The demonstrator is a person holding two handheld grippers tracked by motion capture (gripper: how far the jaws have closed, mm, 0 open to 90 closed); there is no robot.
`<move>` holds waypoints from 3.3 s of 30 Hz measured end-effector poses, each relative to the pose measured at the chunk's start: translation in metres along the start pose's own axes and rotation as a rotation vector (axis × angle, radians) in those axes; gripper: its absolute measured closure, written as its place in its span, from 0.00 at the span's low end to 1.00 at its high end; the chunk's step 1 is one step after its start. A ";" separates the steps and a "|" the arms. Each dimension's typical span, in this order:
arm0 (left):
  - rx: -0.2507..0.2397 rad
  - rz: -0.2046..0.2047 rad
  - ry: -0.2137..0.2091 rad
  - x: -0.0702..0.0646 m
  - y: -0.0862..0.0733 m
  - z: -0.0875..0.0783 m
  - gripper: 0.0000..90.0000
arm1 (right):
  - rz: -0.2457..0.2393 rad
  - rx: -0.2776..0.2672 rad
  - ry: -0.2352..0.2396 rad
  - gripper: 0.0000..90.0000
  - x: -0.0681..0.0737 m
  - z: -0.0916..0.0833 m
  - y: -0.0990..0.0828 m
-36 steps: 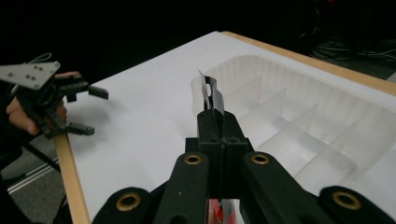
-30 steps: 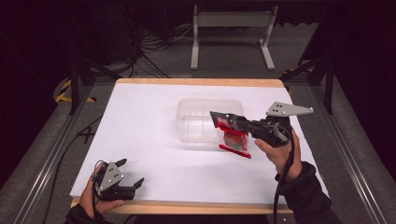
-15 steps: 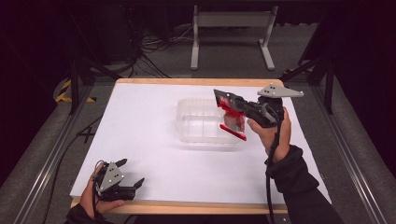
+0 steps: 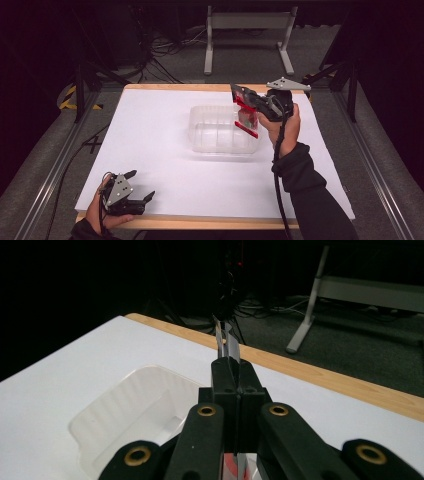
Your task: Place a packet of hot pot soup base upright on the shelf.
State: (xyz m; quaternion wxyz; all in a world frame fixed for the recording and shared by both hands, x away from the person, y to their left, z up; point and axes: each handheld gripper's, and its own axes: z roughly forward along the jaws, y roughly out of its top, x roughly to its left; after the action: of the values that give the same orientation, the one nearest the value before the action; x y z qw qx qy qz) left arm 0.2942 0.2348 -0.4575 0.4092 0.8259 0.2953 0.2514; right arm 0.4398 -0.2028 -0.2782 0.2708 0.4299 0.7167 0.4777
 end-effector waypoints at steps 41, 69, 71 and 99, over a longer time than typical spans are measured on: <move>0.004 0.000 0.010 0.001 -0.001 0.000 0.12 | 0.055 0.121 -0.017 0.99 0.022 0.061 -0.008; 0.003 -0.001 0.010 0.000 0.000 -0.001 0.12 | 0.013 0.153 0.083 0.91 0.020 0.037 -0.049; 0.005 0.002 0.010 0.001 0.000 -0.001 0.12 | 0.014 0.148 0.086 0.91 0.018 0.035 -0.052; 0.003 -0.002 0.011 0.000 0.000 0.000 0.12 | -0.077 0.157 0.082 0.90 0.017 0.026 -0.076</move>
State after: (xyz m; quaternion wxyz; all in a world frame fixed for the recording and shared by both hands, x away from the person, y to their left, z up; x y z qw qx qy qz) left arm 0.2939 0.2350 -0.4573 0.4067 0.8247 0.2989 0.2552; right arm 0.4252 -0.1896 -0.3578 0.2249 0.4021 0.7784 0.4263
